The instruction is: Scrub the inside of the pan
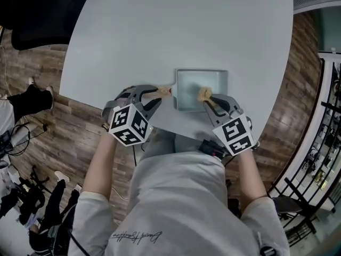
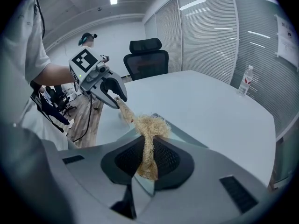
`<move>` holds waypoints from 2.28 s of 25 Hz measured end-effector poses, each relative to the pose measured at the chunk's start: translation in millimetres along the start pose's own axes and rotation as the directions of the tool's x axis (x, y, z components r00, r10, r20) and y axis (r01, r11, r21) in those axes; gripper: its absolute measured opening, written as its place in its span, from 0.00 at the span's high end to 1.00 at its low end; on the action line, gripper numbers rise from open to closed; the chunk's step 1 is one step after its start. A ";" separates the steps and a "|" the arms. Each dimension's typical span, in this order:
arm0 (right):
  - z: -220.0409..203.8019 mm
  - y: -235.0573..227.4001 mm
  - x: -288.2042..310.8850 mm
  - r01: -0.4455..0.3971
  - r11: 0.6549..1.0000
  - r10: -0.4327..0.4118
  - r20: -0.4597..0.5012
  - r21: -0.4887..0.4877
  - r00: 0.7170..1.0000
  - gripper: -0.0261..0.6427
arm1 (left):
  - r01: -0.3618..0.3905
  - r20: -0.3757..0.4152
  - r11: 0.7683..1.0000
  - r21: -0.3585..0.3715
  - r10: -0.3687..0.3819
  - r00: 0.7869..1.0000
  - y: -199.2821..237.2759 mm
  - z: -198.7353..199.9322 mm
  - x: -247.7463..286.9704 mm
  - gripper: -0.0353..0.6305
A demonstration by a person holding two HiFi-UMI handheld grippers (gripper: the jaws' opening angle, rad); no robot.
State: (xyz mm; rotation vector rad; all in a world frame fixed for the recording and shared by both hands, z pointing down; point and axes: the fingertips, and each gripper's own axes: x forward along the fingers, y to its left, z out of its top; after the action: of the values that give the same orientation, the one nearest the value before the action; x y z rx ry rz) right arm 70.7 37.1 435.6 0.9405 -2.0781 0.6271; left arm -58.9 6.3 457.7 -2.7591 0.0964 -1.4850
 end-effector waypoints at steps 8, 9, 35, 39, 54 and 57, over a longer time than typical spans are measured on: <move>-4.8 -2.5 12.0 -0.002 1.000 0.001 -0.024 -0.030 1.000 0.86 | 0.055 -0.127 0.993 0.104 -0.042 0.991 1.1 -20.3 31.6 0.68; -6.5 -2.4 11.6 -0.002 1.000 0.001 -0.028 -0.027 1.000 0.86 | 0.064 -0.140 0.991 0.116 -0.048 0.989 0.3 -21.3 33.7 0.68; -7.9 -25.9 60.8 -0.075 0.936 -0.002 -0.217 -0.344 0.976 0.86 | 0.116 -0.191 0.979 0.166 -0.083 0.978 -8.2 -7.9 39.3 0.71; -5.9 -22.2 83.6 -0.112 0.894 -0.008 -0.265 -0.434 0.964 0.86 | 0.119 -0.194 0.978 0.169 -0.086 0.977 -8.1 -14.9 41.5 0.71; -10.2 -20.4 110.5 -0.177 0.816 -0.083 -0.414 -0.551 0.907 0.86 | 0.116 -0.200 0.977 0.177 -0.080 0.977 -9.1 -14.2 42.9 0.71; -11.1 -20.7 109.6 -0.182 0.821 -0.073 -0.416 -0.541 0.907 0.86 | 0.113 -0.204 0.979 0.171 -0.077 0.976 -9.9 -13.4 43.4 0.71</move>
State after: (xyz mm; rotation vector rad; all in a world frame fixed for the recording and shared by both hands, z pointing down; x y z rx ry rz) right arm 43.3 -13.2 532.0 0.3511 -1.7393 0.1741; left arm -45.7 14.1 501.6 -2.5017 -0.1665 -1.6935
